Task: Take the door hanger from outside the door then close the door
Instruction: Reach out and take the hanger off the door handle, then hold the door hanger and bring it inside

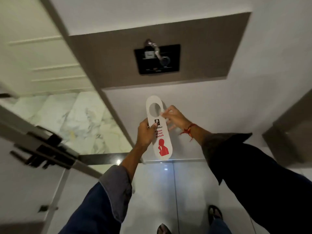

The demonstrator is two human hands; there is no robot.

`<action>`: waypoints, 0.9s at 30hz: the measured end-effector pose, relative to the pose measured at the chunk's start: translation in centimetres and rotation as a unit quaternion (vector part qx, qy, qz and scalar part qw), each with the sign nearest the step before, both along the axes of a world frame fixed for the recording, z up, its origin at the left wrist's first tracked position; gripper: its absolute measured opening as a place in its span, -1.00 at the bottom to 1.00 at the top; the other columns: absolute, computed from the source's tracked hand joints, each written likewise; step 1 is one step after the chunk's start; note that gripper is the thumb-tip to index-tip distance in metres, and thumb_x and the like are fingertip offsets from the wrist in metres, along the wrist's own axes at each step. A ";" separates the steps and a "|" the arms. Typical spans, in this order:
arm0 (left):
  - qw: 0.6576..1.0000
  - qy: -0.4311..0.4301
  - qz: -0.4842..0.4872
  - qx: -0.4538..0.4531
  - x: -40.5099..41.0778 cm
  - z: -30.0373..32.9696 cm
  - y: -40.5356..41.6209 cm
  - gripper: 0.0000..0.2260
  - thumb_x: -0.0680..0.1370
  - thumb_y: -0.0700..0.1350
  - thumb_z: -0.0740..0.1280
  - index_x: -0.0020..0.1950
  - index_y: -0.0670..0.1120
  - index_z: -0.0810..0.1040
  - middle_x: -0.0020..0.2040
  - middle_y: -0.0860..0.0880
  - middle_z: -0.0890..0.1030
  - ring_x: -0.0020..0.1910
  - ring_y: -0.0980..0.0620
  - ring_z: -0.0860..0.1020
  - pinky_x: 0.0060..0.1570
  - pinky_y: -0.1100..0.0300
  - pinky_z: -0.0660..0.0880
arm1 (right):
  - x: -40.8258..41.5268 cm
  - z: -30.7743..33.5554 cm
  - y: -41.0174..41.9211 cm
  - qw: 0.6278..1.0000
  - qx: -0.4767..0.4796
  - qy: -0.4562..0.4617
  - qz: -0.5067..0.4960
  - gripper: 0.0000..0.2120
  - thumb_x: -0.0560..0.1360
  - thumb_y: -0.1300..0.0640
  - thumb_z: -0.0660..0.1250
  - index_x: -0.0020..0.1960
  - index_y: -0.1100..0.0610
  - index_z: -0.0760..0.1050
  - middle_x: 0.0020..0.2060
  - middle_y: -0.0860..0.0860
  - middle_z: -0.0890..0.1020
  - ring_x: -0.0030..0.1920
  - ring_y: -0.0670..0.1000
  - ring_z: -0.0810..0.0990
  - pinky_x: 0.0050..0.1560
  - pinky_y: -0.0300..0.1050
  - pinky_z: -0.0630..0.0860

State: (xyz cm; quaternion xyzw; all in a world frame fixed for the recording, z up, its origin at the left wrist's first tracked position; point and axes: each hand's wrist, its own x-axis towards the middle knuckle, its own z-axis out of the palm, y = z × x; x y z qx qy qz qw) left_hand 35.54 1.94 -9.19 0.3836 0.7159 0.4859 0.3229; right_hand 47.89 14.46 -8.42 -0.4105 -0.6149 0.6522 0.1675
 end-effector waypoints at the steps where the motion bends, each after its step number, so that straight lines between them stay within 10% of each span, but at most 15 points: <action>1: 0.999 -0.026 -0.021 0.004 2.1 -0.3 1.8 -0.84 0.61 -0.27 0.32 0.17 -0.20 0.61 0.01 -0.13 0.73 -0.06 -0.12 0.72 -0.08 0.05 0.67 | 3.6 -1.1 0.9 1.000 -0.017 -0.022 0.001 -0.73 0.65 0.16 0.39 0.24 0.24 0.38 0.10 0.19 0.64 0.05 0.24 0.69 -0.02 0.26 0.69; 6: 0.984 -0.088 -0.150 -0.033 17.4 -2.8 11.6 -0.80 0.54 -0.22 0.45 0.15 -0.22 0.63 0.04 -0.18 0.72 -0.09 -0.14 0.72 -0.17 0.04 0.65 | 24.1 -5.0 4.9 0.993 -0.060 -0.029 -0.092 -0.59 0.64 0.33 0.36 0.47 0.38 0.45 0.34 0.37 0.60 0.30 0.40 0.62 0.19 0.42 0.61; 11: 0.940 -0.113 -0.310 -0.083 34.7 -6.5 18.6 -0.80 0.55 -0.26 0.43 0.17 -0.20 0.64 0.07 -0.14 0.73 -0.04 -0.12 0.73 -0.18 0.07 0.68 | 43.5 -7.9 6.9 0.964 -0.031 -0.027 -0.263 -0.60 0.64 0.38 0.33 0.46 0.41 0.46 0.38 0.35 0.58 0.34 0.40 0.61 -0.13 -0.14 0.74; 19: 0.938 0.038 -0.334 -0.084 55.4 -12.3 28.9 -0.90 0.48 -0.27 0.51 -0.03 -0.25 0.71 0.00 -0.18 0.73 -0.10 -0.17 0.72 -0.10 0.02 0.69 | 61.5 -12.5 12.3 0.898 -0.039 -0.100 -0.426 -0.74 0.58 0.40 0.39 0.27 0.33 0.58 0.27 0.25 0.67 0.29 0.37 0.66 0.26 0.48 0.57; 27: 0.928 0.122 -0.333 -0.112 61.5 -18.8 33.6 -0.88 0.53 -0.16 0.48 -0.05 -0.21 0.63 0.06 -0.17 0.71 0.01 -0.21 0.70 0.03 -0.01 0.64 | 64.2 -18.1 16.7 0.893 0.067 -0.365 -0.253 -0.14 0.54 0.26 0.49 0.70 0.02 0.13 0.51 0.17 0.39 0.53 0.24 0.40 0.52 0.29 0.43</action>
